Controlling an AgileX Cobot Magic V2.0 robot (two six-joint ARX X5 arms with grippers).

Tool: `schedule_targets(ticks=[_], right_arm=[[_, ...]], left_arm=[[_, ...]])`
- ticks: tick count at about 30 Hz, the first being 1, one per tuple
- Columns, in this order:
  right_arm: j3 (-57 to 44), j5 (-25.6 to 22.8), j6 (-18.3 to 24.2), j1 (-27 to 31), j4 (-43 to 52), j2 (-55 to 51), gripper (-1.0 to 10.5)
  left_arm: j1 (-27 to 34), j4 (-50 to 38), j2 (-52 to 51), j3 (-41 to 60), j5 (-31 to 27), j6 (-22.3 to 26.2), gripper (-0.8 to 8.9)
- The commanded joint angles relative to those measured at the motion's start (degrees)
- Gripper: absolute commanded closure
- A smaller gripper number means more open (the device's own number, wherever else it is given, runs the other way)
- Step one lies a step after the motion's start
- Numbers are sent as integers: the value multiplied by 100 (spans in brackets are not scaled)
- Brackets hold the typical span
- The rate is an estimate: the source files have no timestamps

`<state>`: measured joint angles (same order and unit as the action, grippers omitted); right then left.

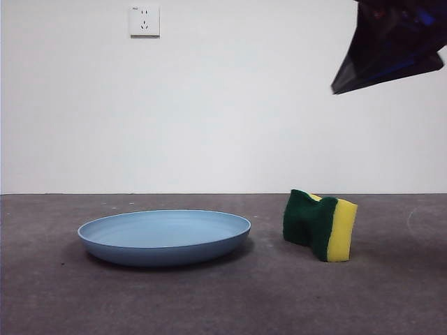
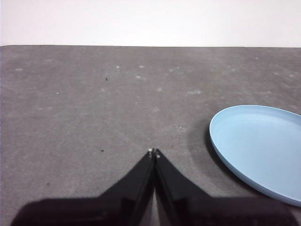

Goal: Pick up the plate,pick up the cloth,clean the plate with the cloth

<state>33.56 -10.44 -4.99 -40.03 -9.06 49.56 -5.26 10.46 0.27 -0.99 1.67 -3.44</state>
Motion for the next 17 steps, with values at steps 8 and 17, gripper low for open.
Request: schedule_targets(ticks=[8, 17], right_arm=[[-267, 437, 697, 1812, -155, -1434, 945], [-1303, 1353, 699, 3759, -114, -3128, 945]], left_arm=[[15, -9, -15, 74, -11, 9, 814], [15, -9, -15, 74, -11, 9, 814]])
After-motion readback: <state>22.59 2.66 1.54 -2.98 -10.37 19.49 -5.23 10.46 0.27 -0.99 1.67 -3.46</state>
